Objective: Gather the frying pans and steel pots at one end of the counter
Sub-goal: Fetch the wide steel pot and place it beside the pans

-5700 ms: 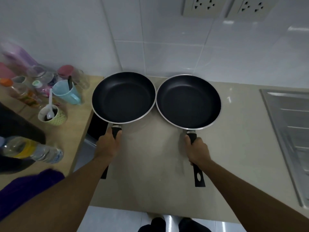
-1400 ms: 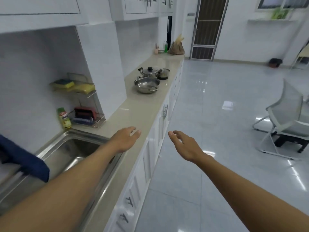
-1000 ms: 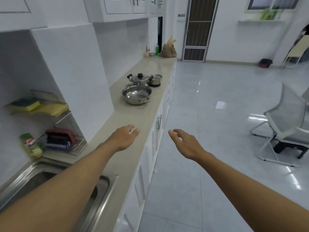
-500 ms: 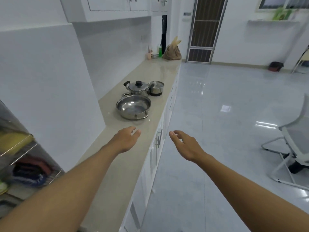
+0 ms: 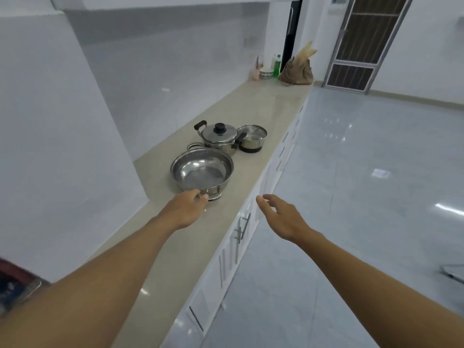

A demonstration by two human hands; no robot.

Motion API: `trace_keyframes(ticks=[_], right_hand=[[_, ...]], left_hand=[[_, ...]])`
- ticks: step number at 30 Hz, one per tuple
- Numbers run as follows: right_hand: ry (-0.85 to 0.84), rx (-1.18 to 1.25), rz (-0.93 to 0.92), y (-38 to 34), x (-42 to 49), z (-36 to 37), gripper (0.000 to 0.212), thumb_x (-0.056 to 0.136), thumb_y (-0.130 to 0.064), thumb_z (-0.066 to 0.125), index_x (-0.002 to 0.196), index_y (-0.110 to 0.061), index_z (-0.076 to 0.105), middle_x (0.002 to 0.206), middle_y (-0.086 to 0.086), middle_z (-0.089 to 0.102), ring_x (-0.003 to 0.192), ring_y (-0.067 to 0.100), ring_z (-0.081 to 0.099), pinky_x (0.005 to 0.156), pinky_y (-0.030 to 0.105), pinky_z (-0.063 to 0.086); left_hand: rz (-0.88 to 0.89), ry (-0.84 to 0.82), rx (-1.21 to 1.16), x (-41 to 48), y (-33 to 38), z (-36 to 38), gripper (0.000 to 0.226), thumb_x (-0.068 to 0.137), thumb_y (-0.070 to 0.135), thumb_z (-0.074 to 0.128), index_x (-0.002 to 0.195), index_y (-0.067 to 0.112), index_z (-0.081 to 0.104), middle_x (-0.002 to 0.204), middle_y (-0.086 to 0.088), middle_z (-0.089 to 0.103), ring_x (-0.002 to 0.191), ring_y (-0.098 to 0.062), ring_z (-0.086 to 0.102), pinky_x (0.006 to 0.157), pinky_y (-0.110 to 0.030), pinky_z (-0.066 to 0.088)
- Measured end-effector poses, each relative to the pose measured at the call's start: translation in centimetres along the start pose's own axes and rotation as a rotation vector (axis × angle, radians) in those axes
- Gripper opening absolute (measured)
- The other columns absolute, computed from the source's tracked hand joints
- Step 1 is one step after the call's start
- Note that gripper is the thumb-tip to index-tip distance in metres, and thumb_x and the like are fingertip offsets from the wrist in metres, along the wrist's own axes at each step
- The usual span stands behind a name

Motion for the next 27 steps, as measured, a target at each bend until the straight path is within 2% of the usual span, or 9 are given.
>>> trace_keyframes(ticks=[3, 6, 8, 16, 20, 23, 27], right_hand=[[-0.022, -0.015, -0.013, 0.3, 4.3, -0.4, 0.092, 0.084, -0.087, 0.028, 0.150, -0.026, 0.046, 0.150, 0.002, 0.055, 0.136, 0.023, 0.052, 0.107, 0.037, 0.039], [-0.031, -0.029, -0.034, 0.2, 8.8, -0.5, 0.091, 0.085, -0.087, 0.028, 0.150, -0.026, 0.046, 0.150, 0.003, 0.055, 0.136, 0.024, 0.052, 0.107, 0.037, 0.039], [-0.033, -0.039, -0.043, 0.1, 11.7, -0.5, 0.088, 0.087, -0.085, 0.029, 0.150, -0.026, 0.045, 0.149, 0.004, 0.055, 0.135, 0.024, 0.052, 0.106, 0.037, 0.039], [-0.068, -0.050, -0.054, -0.6, 22.0, 0.2, 0.082, 0.092, -0.079, 0.033, 0.151, -0.023, 0.044, 0.147, 0.005, 0.057, 0.131, 0.025, 0.055, 0.098, 0.031, 0.038], [-0.125, -0.075, -0.089, -1.4, 26.3, 2.0, 0.075, 0.097, -0.070, 0.038, 0.151, -0.018, 0.044, 0.147, 0.008, 0.057, 0.133, 0.024, 0.054, 0.100, 0.031, 0.040], [-0.168, -0.115, -0.131, -1.9, 29.9, 3.9, 0.069, 0.099, -0.065, 0.040, 0.148, -0.017, 0.046, 0.144, 0.008, 0.059, 0.133, 0.024, 0.054, 0.103, 0.036, 0.043], [-0.247, -0.160, -0.238, -2.4, 34.6, 6.9, 0.052, 0.101, -0.056, 0.045, 0.132, -0.016, 0.059, 0.124, 0.007, 0.066, 0.115, 0.024, 0.061, 0.084, 0.027, 0.042]], left_hand=[[-0.051, 0.013, -0.001, 3.3, -0.9, 0.1, 0.047, 0.098, 0.053, 0.038, 0.125, 0.021, 0.060, 0.130, -0.003, 0.063, 0.118, -0.025, 0.058, 0.098, -0.039, 0.045], [-0.099, 0.019, 0.018, 7.0, -1.7, 0.0, 0.059, 0.098, 0.056, 0.038, 0.145, 0.021, 0.047, 0.150, -0.006, 0.048, 0.136, -0.027, 0.047, 0.111, -0.041, 0.037], [-0.098, 0.045, 0.017, 9.6, -1.8, -0.3, 0.063, 0.100, 0.053, 0.039, 0.153, 0.019, 0.037, 0.157, -0.006, 0.040, 0.142, -0.027, 0.040, 0.113, -0.038, 0.033], [-0.166, 0.069, -0.014, 18.1, -3.6, 0.2, 0.063, 0.100, 0.049, 0.041, 0.155, 0.021, 0.032, 0.155, -0.007, 0.042, 0.140, -0.027, 0.043, 0.112, -0.041, 0.037], [-0.211, 0.088, -0.032, 19.7, -5.1, 1.2, 0.058, 0.099, 0.045, 0.045, 0.151, 0.022, 0.037, 0.143, -0.011, 0.052, 0.132, -0.031, 0.050, 0.106, -0.043, 0.042], [-0.278, 0.085, -0.039, 20.5, -7.0, 2.0, 0.053, 0.098, 0.044, 0.046, 0.145, 0.018, 0.044, 0.134, -0.015, 0.055, 0.126, -0.036, 0.053, 0.104, -0.047, 0.044], [-0.365, 0.167, -0.021, 21.0, -8.9, 2.6, 0.050, 0.099, 0.039, 0.050, 0.142, 0.012, 0.046, 0.142, -0.013, 0.047, 0.133, -0.034, 0.045, 0.107, -0.046, 0.040]])
Point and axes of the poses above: each hand's wrist, its own x-axis towards the middle knuckle, its own z-axis out of the palm, y = z × x, the point moved 10 cm from there along x, towards the middle knuckle
